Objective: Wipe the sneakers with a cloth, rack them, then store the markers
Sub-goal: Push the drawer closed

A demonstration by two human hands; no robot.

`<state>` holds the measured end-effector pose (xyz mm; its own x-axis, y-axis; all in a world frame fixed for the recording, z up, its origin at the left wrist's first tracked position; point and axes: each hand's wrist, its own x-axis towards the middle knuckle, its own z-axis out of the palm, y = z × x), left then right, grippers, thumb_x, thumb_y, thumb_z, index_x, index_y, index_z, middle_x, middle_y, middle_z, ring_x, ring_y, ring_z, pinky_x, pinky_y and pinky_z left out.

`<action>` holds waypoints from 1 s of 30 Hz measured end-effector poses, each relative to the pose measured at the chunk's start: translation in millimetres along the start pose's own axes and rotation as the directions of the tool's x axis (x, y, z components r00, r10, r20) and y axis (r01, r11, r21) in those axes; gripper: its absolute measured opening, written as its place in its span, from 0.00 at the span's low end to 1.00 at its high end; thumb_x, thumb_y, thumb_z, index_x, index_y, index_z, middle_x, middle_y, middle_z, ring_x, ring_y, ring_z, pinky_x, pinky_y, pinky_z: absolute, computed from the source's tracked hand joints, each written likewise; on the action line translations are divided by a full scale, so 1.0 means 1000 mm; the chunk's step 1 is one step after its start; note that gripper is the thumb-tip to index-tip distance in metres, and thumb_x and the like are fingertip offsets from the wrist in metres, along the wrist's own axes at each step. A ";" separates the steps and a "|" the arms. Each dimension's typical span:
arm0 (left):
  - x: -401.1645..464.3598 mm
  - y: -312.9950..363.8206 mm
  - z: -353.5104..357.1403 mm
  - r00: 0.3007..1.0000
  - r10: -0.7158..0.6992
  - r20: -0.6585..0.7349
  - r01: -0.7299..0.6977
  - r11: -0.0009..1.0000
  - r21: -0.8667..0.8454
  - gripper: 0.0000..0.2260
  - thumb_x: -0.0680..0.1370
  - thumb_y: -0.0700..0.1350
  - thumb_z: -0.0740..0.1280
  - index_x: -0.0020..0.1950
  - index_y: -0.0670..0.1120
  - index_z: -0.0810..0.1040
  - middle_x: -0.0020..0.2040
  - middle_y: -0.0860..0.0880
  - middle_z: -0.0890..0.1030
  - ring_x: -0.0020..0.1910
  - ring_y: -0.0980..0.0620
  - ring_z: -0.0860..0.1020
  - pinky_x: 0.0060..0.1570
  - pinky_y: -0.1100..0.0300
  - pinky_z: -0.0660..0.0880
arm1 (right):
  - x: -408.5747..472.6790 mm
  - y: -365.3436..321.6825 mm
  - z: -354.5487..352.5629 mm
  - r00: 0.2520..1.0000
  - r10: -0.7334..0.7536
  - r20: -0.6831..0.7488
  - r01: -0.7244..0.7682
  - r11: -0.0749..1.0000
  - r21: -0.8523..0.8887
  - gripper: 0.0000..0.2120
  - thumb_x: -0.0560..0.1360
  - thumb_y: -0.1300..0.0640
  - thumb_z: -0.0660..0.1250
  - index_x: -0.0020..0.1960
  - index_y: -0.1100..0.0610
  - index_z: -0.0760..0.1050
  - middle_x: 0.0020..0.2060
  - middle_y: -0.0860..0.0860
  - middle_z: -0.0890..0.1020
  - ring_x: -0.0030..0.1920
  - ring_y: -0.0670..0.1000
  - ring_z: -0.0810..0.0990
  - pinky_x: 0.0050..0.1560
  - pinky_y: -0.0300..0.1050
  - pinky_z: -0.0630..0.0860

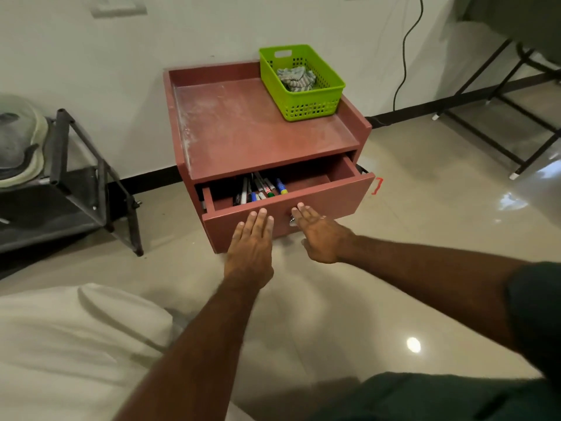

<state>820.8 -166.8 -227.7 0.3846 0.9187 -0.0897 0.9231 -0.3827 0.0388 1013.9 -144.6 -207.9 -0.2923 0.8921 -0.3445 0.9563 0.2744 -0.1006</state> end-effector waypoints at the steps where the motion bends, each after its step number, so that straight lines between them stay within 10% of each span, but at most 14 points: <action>1: 0.005 -0.006 0.001 1.000 -0.021 -0.003 0.021 1.000 0.006 0.37 0.79 0.42 0.59 0.81 0.43 0.37 0.81 0.44 0.37 0.80 0.46 0.38 0.79 0.48 0.42 | 0.009 -0.001 0.003 1.000 0.007 -0.018 -0.007 1.000 -0.001 0.37 0.81 0.56 0.57 0.80 0.58 0.37 0.80 0.56 0.41 0.80 0.53 0.43 0.78 0.55 0.53; 30: 0.091 -0.079 0.022 1.000 -0.016 -0.025 0.019 0.994 0.104 0.38 0.80 0.41 0.56 0.80 0.47 0.31 0.80 0.51 0.32 0.80 0.52 0.37 0.79 0.47 0.42 | 0.120 -0.022 0.019 0.982 0.155 -0.111 -0.143 0.984 0.108 0.41 0.79 0.54 0.58 0.79 0.61 0.33 0.77 0.62 0.32 0.79 0.60 0.35 0.77 0.57 0.41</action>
<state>783.1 -54.7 -261.3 0.3694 0.9270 -0.0649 0.9252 -0.3734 -0.0670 957.7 -50.4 -264.9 -0.1390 0.9581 -0.2505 0.9832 0.1032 -0.1506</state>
